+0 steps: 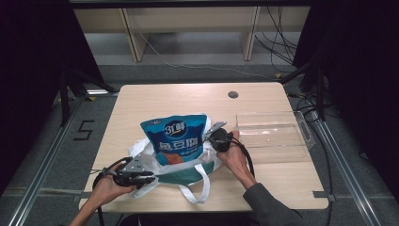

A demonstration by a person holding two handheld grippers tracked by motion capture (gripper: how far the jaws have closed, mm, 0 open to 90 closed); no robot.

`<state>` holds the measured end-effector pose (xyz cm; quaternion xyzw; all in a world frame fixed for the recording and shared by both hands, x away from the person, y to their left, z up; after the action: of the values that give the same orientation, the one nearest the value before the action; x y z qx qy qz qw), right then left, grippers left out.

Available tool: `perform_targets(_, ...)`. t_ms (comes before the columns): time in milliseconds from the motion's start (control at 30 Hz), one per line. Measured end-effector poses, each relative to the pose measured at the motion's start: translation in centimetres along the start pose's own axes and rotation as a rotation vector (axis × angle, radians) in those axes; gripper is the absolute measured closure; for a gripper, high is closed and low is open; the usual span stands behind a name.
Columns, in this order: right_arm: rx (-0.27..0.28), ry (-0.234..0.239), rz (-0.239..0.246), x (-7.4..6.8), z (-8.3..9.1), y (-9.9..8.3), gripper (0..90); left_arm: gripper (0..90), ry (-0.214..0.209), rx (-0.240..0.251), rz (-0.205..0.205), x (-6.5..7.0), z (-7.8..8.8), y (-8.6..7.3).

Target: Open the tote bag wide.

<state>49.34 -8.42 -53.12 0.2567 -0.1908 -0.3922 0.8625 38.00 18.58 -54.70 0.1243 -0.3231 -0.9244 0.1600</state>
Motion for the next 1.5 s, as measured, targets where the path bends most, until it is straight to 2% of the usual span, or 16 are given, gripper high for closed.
perform_targets(133,0.018,0.062,-0.041,0.3,-0.9,-0.4,88.4,72.8,0.008,-0.001,0.013,0.1,0.0,0.1)
perform_targets(300,0.022,0.056,-0.057,0.1,-0.8,-0.4,88.3,69.3,-0.001,0.010,0.037,0.2,0.1,0.3)
perform_targets(400,0.025,0.073,-0.067,0.2,-0.7,-0.4,87.2,58.5,-0.010,0.021,0.038,0.3,0.7,0.7)
perform_targets(533,0.050,0.094,-0.092,0.5,-0.1,-0.3,79.2,48.4,-0.033,0.105,0.101,0.6,2.3,2.0)
perform_targets(633,0.082,0.117,-0.132,0.8,0.8,-0.1,71.3,48.4,-0.022,0.183,0.123,0.3,4.3,3.2)
perform_targets(733,0.103,0.106,-0.117,1.1,1.2,0.2,68.1,48.8,0.013,0.197,0.120,-0.3,5.2,3.6)
perform_targets(833,0.156,0.109,-0.134,1.3,2.0,0.7,65.4,54.8,0.074,0.225,0.164,-1.8,6.5,4.1)
perform_targets(900,0.135,0.119,-0.143,1.3,2.4,0.6,63.0,56.3,0.074,0.234,0.166,-2.1,6.8,4.2)
perform_targets(967,0.171,0.133,-0.162,1.6,3.4,1.1,56.0,57.2,0.081,0.251,0.189,-2.0,7.5,4.1)
perform_targets(1033,0.212,0.141,-0.143,1.8,4.4,1.7,53.5,54.7,0.086,0.265,0.188,-1.6,7.6,3.7)
perform_targets(1067,0.229,0.143,-0.144,1.9,4.9,1.9,52.3,53.0,0.085,0.263,0.215,-1.3,7.6,3.4)
perform_targets(1200,0.231,0.168,-0.098,1.9,7.2,2.5,45.0,42.4,0.094,0.253,0.239,-0.3,7.6,2.3)
perform_targets(1267,0.231,0.179,-0.070,1.8,7.8,2.6,44.3,39.9,0.120,0.253,0.264,0.2,7.8,1.4)
perform_targets(1300,0.231,0.181,-0.082,1.8,8.4,2.7,42.9,39.9,0.126,0.266,0.310,0.5,7.9,1.0)
perform_targets(1367,0.254,0.185,-0.019,1.8,9.7,3.2,40.8,35.7,0.157,0.277,0.331,1.2,8.4,-0.2)
perform_targets(1500,0.217,0.202,0.023,1.5,10.9,3.3,36.6,29.4,0.198,0.289,0.365,1.7,8.8,-1.4)
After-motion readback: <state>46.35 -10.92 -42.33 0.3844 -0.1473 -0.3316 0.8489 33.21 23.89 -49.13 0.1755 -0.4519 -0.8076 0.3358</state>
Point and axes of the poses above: each handheld gripper's, and its own axes: z roughly backward along the jaws, y roughly out of its top, x roughly to its right, the point moved 7 cm from there along -z, roughly forward along the jaws, and after that the axes turned 7 degrees about -z, right-handed, at the moved point
